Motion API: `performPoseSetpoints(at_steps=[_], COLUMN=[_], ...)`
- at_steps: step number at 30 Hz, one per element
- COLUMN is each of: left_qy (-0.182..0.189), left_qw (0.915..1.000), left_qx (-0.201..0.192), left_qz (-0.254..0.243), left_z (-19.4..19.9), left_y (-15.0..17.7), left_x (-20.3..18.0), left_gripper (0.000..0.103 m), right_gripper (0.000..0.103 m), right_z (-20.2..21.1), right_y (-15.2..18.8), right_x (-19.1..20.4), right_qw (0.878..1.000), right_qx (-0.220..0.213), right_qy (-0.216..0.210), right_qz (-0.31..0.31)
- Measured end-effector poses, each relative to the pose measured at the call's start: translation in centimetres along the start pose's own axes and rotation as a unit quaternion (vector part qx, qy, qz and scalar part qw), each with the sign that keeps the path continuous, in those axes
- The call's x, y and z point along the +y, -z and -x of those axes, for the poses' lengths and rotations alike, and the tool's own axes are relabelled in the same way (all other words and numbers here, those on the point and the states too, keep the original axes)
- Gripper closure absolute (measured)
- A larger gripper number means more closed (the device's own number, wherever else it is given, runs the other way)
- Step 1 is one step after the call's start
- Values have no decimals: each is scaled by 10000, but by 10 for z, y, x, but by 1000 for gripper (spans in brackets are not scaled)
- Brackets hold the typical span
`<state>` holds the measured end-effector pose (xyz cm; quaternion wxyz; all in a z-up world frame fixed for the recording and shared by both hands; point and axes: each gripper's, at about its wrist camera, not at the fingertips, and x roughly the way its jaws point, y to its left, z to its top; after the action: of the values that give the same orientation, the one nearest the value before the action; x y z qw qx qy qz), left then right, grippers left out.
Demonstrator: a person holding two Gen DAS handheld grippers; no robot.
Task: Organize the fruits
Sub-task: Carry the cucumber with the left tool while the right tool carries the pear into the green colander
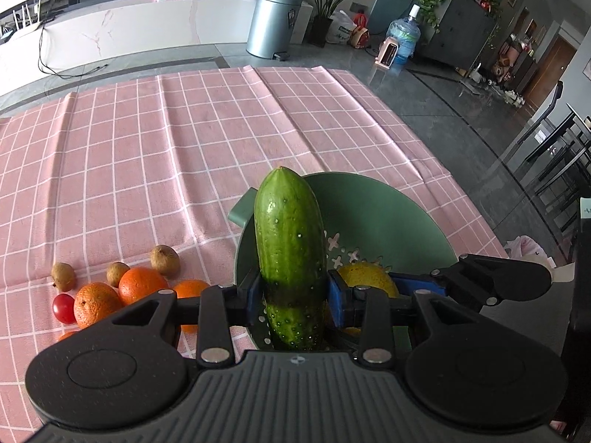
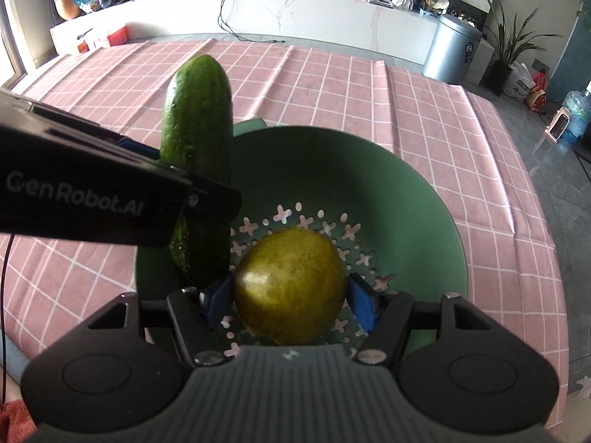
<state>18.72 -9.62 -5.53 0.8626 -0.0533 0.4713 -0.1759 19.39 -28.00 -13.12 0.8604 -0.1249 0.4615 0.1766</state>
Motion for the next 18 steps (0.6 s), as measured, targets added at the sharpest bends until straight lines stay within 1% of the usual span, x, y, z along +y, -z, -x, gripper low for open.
performPoseSetpoints(at_steps=[9,15,17,18], left_qy=[-89,-136,-150,-189], left_qw=[9997,9993,9991,9992], left_qx=[241,329,378,362], left_qz=[-7,142,131,45], left_z=[-18,-22,-23,-24], left_y=[-5,-5,-4,-4], left_x=[-1,6,6,3], left_gripper=[61,60,60,59], right_gripper=[40,40,40,40], right_z=[-19,-16,-15,-15], right_y=[2,0,1,1], right_x=[-2,-1,0,1], right_qw=[9994,9991,9989,9988], right_qx=[341,417,456,476], right_qy=[-53,-52,-69,-67], right_qz=[55,85,100,124])
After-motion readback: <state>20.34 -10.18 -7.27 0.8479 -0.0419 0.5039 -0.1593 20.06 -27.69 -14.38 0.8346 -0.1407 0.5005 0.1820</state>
